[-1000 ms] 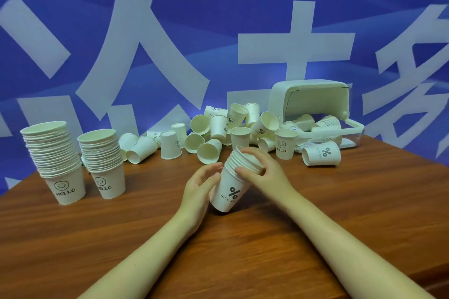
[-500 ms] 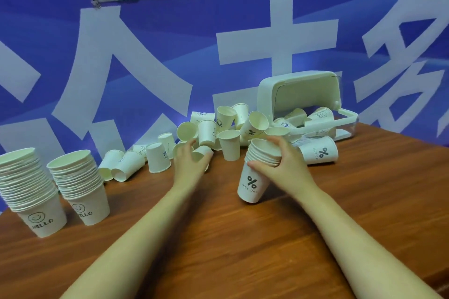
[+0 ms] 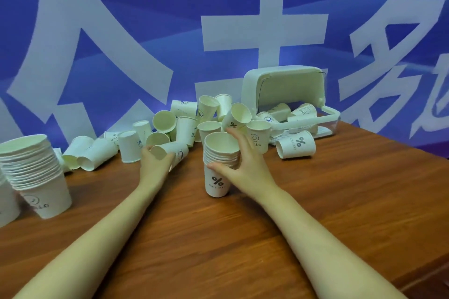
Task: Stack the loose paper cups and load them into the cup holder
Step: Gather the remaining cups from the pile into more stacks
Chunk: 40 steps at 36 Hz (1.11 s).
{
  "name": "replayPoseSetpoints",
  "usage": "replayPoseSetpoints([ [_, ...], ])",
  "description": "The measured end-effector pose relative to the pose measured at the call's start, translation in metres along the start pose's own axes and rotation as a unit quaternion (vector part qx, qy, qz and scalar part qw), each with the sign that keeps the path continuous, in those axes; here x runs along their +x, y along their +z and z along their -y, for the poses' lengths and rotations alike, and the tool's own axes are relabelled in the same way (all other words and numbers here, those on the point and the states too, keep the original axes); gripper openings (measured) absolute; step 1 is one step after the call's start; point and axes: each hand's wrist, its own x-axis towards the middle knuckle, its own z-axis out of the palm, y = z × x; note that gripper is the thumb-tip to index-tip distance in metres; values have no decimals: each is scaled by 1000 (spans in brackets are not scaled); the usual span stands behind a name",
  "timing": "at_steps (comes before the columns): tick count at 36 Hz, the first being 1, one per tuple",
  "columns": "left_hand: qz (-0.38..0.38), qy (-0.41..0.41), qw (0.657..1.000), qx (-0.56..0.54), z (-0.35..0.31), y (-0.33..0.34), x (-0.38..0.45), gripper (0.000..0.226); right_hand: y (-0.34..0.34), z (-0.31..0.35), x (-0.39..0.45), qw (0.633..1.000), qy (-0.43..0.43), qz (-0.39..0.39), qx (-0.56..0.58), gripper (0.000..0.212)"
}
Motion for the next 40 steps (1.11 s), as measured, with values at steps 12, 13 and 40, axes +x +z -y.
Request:
replayPoseSetpoints([
  [12, 19, 26, 963, -268, -37, -76, -39, 42, 12, 3, -13, 998, 2, 12, 55, 61],
  [13, 23, 40, 959, -280, -42, -80, -42, 45, 12, 4, -15, 998, 0, 17, 53, 62],
  [40, 151, 278, 944, -96, -81, -104, -70, 45, 47, 27, -34, 983, 14, 137, 120, 60],
])
